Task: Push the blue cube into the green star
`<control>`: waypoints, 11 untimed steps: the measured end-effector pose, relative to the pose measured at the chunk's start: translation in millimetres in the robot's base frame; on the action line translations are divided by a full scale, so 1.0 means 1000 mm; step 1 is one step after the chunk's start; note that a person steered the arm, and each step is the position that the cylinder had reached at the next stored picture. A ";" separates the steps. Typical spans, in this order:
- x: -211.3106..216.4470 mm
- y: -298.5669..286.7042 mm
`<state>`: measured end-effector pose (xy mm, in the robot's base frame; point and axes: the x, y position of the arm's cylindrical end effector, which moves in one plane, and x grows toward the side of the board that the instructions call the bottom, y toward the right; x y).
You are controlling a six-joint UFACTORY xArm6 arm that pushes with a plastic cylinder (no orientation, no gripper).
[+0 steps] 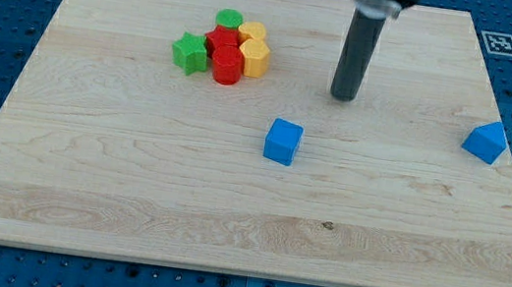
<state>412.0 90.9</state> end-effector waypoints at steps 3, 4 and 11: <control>0.075 -0.034; 0.074 -0.067; 0.068 -0.222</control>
<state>479.9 -131.3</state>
